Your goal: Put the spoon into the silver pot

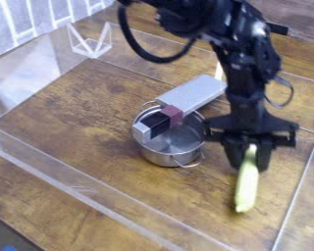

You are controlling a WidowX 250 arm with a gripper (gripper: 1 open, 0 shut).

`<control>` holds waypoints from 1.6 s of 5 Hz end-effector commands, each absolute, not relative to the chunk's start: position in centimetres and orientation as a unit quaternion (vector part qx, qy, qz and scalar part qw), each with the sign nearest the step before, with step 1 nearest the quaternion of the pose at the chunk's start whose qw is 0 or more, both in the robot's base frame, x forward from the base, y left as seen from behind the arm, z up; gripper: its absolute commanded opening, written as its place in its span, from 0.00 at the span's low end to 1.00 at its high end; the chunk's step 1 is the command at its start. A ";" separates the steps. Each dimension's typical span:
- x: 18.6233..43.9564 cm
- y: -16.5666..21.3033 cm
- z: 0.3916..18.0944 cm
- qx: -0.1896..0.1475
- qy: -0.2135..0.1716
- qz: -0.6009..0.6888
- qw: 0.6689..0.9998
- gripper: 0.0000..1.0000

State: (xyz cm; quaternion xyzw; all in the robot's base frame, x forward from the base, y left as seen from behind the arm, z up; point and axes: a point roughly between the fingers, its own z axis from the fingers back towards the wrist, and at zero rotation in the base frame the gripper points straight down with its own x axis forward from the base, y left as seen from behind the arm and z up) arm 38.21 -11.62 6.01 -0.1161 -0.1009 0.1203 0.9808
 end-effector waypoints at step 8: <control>38.0 -4.2 16.0 -0.208 -0.150 0.287 0.923 0.00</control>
